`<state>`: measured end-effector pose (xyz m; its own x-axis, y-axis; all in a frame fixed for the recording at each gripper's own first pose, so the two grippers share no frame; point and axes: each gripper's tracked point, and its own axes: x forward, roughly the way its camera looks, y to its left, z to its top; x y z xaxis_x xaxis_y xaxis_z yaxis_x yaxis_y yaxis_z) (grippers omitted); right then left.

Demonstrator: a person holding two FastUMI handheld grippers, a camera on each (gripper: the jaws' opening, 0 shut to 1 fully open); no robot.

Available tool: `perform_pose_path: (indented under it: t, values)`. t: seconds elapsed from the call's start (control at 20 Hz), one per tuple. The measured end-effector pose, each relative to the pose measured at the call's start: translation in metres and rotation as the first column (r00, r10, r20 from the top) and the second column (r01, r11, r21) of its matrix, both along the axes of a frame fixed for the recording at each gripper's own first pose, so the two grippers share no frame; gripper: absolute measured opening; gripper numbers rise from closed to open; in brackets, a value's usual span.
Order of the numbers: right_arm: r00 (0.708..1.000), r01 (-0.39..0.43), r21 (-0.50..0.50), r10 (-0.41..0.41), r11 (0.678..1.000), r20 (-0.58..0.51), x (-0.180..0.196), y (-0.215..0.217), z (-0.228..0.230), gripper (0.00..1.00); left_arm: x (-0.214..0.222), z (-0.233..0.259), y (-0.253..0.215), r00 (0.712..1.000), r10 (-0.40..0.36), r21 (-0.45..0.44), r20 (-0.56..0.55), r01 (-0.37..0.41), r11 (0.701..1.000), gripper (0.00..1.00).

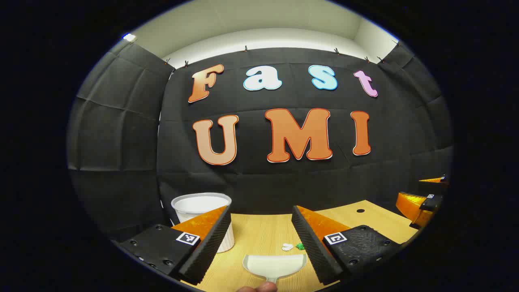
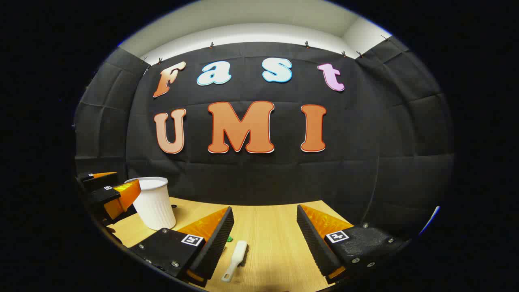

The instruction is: Pick up the small broom and dustpan from the desktop, sweep the trash into the dustpan with the broom, and then empty the trash into the garbage bin.

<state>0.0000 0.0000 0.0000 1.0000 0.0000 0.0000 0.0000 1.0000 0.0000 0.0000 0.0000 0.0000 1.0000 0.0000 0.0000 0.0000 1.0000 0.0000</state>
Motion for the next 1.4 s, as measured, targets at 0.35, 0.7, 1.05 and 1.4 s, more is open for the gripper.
perform_pose_path:
  t: [0.35, 0.7, 1.05, 1.4]
  values:
    - [0.999, -0.028, -0.024, 0.028, 0.999, -0.017, 0.005, 0.024, -0.005, 0.94, 0.012, -0.004, 0.006, 1.000, -0.011, 0.001, -0.002, 0.011, 1.000, 0.95]
    - [0.999, -0.028, -0.037, 0.027, 0.999, -0.030, 0.012, 0.032, -0.007, 0.94, 0.024, -0.006, 0.007, 1.000, -0.030, 0.001, -0.005, 0.030, 1.000, 0.95]
    - [0.999, -0.020, -0.040, 0.018, 0.999, -0.043, 0.017, 0.037, -0.012, 0.94, 0.032, -0.010, 0.006, 0.999, -0.045, 0.005, -0.015, 0.045, 0.999, 0.95]
    - [0.999, -0.021, -0.045, 0.019, 0.999, -0.044, 0.019, 0.044, -0.012, 0.94, 0.032, -0.013, 0.009, 0.998, -0.052, 0.003, -0.024, 0.052, 0.999, 0.95]
